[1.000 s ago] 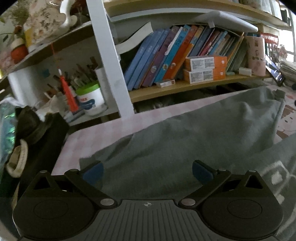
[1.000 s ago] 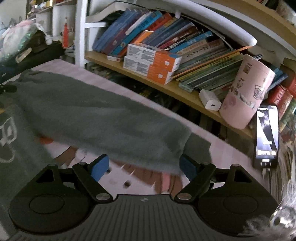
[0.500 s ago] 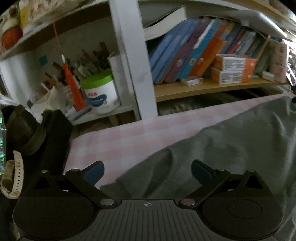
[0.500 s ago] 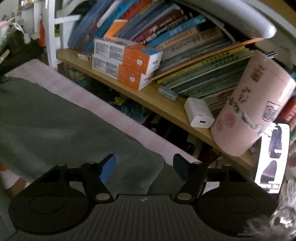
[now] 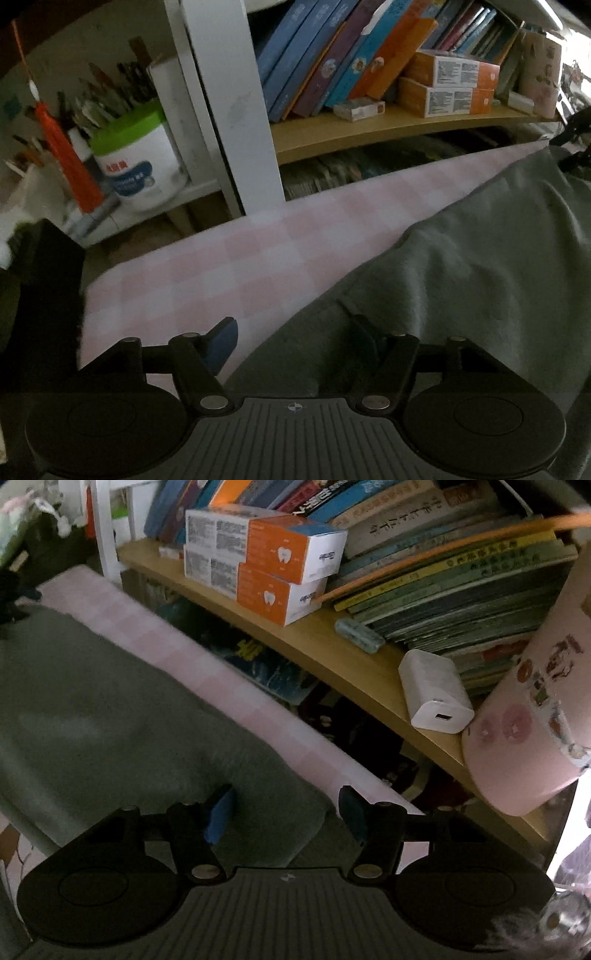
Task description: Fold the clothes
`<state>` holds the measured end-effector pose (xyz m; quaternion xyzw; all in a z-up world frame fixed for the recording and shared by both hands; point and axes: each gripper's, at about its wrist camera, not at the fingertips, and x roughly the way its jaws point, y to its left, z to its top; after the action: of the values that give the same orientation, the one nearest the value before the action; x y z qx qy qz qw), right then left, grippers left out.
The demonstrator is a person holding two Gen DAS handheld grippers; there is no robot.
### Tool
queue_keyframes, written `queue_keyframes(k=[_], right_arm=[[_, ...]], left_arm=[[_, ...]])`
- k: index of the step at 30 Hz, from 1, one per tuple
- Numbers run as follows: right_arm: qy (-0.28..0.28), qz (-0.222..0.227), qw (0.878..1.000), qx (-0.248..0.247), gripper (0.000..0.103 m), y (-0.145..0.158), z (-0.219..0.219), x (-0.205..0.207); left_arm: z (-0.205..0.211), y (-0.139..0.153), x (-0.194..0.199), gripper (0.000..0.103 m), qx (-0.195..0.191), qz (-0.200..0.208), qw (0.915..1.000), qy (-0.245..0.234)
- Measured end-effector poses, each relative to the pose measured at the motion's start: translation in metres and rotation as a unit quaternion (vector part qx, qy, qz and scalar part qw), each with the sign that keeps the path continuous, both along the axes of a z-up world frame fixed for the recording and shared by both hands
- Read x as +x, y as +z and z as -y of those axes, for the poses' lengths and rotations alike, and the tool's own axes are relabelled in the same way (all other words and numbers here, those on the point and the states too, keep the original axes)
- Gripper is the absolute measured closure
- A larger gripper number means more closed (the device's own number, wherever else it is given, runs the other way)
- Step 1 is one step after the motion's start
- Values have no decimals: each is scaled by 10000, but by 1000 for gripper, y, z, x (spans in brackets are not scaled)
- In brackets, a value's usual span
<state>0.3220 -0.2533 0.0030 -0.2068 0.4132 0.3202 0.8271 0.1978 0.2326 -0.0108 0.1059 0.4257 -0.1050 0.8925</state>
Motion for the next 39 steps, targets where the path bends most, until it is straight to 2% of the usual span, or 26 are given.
queue_keyframes(k=[6,8,9,10,11,12,13,14,17,20,22,27,33,37,39], right_arm=[[-118,-435,9981,423,43,-3,14,14],[-148,-457,9977,485,45,-3,16,14],[-145,-457,9976,496,48,-3,17,13],[-108,-471,9976,505,58,-2,16,12],[-69,-506,9973,531,73,-1,15,11],[-38,-546,9970,556,80,0,14,11],[-32,-575,9967,566,86,1,13,10],[-46,-527,9972,521,87,1,11,8],[-134,39,9996,227,89,5,1,0],[-378,879,9948,357,89,20,-4,-16],[-435,1195,9914,299,89,27,-6,-27],[-422,1827,9816,349,89,48,-6,-69],[-418,2554,9642,582,89,80,11,-142],[-281,2833,9572,526,89,89,24,-205],[-178,2826,9580,459,89,88,29,-238]], left_arm=[[-12,-3,7,35,-438,-307,9986,32],[-12,-3,8,41,-505,-378,9980,40],[-10,-2,7,48,-506,-410,9979,17],[-7,-1,7,58,-507,-441,9977,-6],[-4,0,6,64,-507,-474,9976,-39],[1,1,5,77,-479,-499,9975,-112],[5,1,4,87,-421,-505,9977,-187],[11,1,4,89,-264,-474,9983,-223],[17,4,9,94,357,-242,9989,170],[19,18,3,95,459,294,9976,428],[21,28,-7,95,536,570,9960,429],[24,56,-39,95,442,1033,9928,406],[33,89,-102,95,305,1595,9861,364],[44,98,-158,95,153,1793,9832,308],[49,97,-188,95,80,1798,9832,288]])
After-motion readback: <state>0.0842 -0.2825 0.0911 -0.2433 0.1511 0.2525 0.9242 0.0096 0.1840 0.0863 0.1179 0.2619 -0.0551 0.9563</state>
